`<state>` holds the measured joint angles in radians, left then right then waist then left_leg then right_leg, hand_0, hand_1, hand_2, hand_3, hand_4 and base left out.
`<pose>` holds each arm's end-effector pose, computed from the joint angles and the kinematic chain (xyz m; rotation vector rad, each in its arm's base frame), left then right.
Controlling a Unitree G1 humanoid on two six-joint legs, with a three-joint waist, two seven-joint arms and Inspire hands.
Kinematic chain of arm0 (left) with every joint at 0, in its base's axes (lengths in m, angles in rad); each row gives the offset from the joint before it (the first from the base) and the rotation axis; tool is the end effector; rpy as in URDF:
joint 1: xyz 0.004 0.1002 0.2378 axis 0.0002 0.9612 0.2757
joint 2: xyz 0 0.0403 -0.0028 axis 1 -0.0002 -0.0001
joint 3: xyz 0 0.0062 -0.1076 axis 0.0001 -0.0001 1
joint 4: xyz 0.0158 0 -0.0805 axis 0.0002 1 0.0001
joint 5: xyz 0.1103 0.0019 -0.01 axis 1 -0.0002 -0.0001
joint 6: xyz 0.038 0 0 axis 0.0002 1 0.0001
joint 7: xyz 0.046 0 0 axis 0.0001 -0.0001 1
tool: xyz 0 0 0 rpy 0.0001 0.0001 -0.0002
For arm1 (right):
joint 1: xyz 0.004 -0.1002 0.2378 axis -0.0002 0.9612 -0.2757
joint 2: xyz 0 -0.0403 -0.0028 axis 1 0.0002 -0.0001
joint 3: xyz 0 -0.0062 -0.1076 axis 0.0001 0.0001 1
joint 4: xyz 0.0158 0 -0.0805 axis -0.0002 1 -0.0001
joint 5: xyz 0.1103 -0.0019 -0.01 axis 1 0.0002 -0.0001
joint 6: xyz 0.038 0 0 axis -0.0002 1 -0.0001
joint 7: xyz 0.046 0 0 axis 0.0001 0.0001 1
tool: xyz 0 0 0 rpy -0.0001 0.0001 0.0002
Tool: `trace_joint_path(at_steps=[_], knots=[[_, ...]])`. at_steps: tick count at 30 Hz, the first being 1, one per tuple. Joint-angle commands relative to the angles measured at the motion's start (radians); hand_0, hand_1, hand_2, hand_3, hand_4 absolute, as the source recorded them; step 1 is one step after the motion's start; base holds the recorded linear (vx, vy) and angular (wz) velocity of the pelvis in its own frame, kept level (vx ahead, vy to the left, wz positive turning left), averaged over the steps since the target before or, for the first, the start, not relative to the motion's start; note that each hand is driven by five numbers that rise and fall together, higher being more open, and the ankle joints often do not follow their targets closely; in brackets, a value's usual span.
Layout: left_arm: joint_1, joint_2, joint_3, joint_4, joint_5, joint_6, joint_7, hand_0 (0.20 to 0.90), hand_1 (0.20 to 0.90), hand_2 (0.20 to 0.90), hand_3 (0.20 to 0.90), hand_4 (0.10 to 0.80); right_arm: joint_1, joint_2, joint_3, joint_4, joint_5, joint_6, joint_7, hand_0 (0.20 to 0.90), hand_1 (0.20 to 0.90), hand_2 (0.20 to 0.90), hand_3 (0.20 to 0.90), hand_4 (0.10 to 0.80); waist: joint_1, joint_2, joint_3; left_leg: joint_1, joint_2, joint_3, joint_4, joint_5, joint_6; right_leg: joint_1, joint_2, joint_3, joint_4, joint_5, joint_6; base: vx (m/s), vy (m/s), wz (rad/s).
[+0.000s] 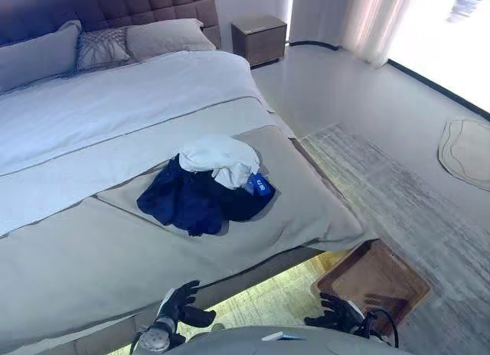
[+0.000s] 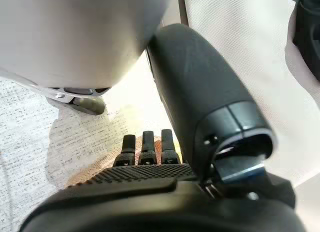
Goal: Pick up the clothes from the bed and place them into the basket
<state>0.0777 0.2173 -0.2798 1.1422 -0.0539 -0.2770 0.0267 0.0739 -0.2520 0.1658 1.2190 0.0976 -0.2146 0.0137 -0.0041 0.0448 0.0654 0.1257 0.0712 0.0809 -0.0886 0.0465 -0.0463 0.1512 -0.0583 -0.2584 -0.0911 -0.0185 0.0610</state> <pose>0.0697 0.2023 -0.1286 0.2815 0.9597 -0.0982 0.0570 -0.2297 -0.1288 -0.2220 1.0866 -0.0406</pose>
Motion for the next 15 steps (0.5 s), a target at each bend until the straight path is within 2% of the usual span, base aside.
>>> trace_joint_path(at_steps=[1,7,11,15], knots=[[-0.076,0.018,0.004,0.004,0.027,-0.066,-0.004,0.900,0.900,0.900,0.900,0.800,-0.050,0.020,0.011,-0.001,0.006,-0.039,0.010,0.900,0.900,0.900,0.900,0.800,-0.003,-0.040,0.011,0.016,-0.126,-0.057,0.010,-0.112,0.068,-0.028,0.043,0.091,0.056,-0.039,-0.006,0.000,0.000,0.00],[-0.080,0.007,0.014,0.018,-0.011,-0.058,-0.048,0.900,0.900,0.900,0.900,0.800,-0.057,0.018,0.015,-0.001,-0.004,-0.029,0.009,0.900,0.900,0.900,0.900,0.800,-0.006,-0.040,0.011,0.021,-0.125,-0.048,0.012,-0.114,0.069,-0.025,0.044,0.094,0.057,-0.038,-0.007,0.000,0.000,0.00],[-0.086,0.006,0.021,0.026,-0.013,-0.061,-0.024,0.900,0.900,0.900,0.900,0.800,-0.068,0.021,0.019,0.001,-0.001,-0.014,0.004,0.900,0.900,0.900,0.900,0.800,-0.008,-0.044,0.011,0.028,-0.123,-0.041,0.013,-0.114,0.071,-0.021,0.046,0.101,0.058,-0.036,-0.009,0.000,0.000,0.00],[-0.096,0.011,0.018,0.019,0.055,-0.107,0.026,0.900,0.900,0.900,0.900,0.800,-0.083,0.013,0.026,0.002,-0.045,-0.006,-0.052,0.900,0.900,0.900,0.900,0.800,-0.010,-0.046,0.013,0.034,-0.121,-0.030,0.017,-0.118,0.073,-0.019,0.048,0.109,0.062,-0.036,-0.011,-0.003,0.002,-0.03]])
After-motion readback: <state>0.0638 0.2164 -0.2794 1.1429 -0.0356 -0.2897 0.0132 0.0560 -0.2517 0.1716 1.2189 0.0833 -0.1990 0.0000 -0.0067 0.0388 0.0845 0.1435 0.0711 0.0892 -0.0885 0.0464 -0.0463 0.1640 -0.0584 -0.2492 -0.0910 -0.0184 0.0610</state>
